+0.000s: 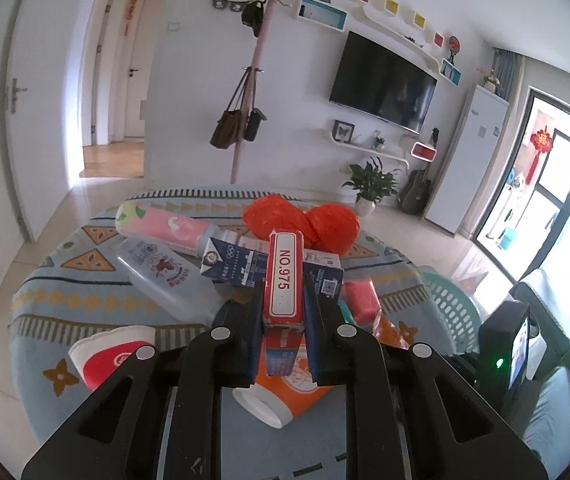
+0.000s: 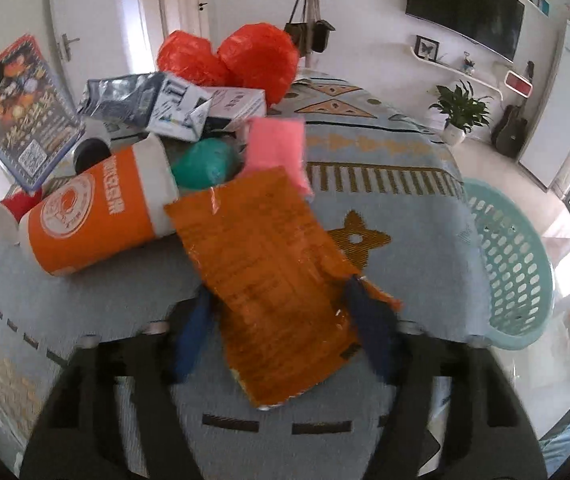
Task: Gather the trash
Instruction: 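Carry both items over the teal basket and open both tools to drop them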
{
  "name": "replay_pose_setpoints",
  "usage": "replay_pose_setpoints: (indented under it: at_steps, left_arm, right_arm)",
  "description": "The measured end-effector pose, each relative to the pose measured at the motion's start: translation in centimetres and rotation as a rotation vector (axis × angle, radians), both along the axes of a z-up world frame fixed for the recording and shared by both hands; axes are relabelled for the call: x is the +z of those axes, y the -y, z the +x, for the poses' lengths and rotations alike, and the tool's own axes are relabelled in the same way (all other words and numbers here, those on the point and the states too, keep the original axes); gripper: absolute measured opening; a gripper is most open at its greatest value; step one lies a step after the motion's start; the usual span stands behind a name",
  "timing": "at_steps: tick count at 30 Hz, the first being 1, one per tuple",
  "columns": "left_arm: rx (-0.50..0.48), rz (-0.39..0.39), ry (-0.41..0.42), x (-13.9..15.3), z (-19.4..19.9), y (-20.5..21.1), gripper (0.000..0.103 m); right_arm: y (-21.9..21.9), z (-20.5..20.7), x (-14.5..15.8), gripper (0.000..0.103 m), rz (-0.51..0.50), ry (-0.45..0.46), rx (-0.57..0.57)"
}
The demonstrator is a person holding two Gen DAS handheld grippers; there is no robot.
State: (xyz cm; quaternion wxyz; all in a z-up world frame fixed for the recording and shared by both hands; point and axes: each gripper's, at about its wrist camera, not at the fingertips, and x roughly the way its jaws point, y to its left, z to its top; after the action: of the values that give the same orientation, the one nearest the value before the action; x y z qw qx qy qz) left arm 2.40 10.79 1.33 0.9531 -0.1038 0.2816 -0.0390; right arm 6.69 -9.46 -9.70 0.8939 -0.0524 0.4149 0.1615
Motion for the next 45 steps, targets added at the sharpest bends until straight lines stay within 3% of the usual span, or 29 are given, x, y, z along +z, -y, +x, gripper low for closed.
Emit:
replay_pose_setpoints:
  at_steps: [1, 4, 8, 15, 23, 30, 38, 42, 43, 45]
  left_arm:
    - [-0.006, 0.001, -0.001, 0.0, 0.1, 0.2, 0.016]
    - [-0.023, 0.008, 0.000, 0.2, 0.4, 0.9, 0.016]
    - [-0.052, 0.019, 0.011, 0.8, 1.0, 2.4, 0.016]
    - [-0.157, 0.060, 0.064, 3.1, 3.4, 7.5, 0.016]
    - [-0.341, 0.037, 0.110, 5.1, 8.5, 16.4, 0.016]
    - [-0.502, -0.029, 0.069, 1.7, 13.2, 23.8, 0.016]
    - [-0.540, -0.053, -0.166, -7.1, 19.5, 28.4, 0.016]
    - [-0.530, -0.040, -0.238, -9.7, 21.1, 28.8, 0.017]
    - [-0.523, -0.040, -0.251, -10.1, 21.4, 28.7, 0.019]
    - [-0.516, -0.053, -0.263, -10.4, 21.6, 28.6, 0.039]
  right_arm:
    - [0.5, 0.2, 0.2, 0.035, 0.018, -0.007, -0.003]
    - [1.7, 0.3, 0.7, 0.026, 0.082, -0.023, 0.011]
    - [3.5, -0.2, 2.8, 0.010, 0.144, 0.021, 0.010]
    - [8.5, 0.4, 7.0, 0.008, 0.239, 0.126, -0.046]
    - [16.1, 3.2, 9.3, 0.008, 0.226, 0.226, -0.213]
    - [23.4, 7.1, 4.6, 0.008, 0.227, 0.128, -0.424]
    - [27.0, 9.5, -2.9, 0.011, 0.227, -0.056, -0.535]
    - [27.5, 9.9, -5.0, 0.011, 0.244, -0.118, -0.546]
    - [27.6, 10.0, -5.4, 0.011, 0.247, -0.129, -0.545]
    - [27.6, 9.9, -5.8, 0.011, 0.249, -0.139, -0.541]
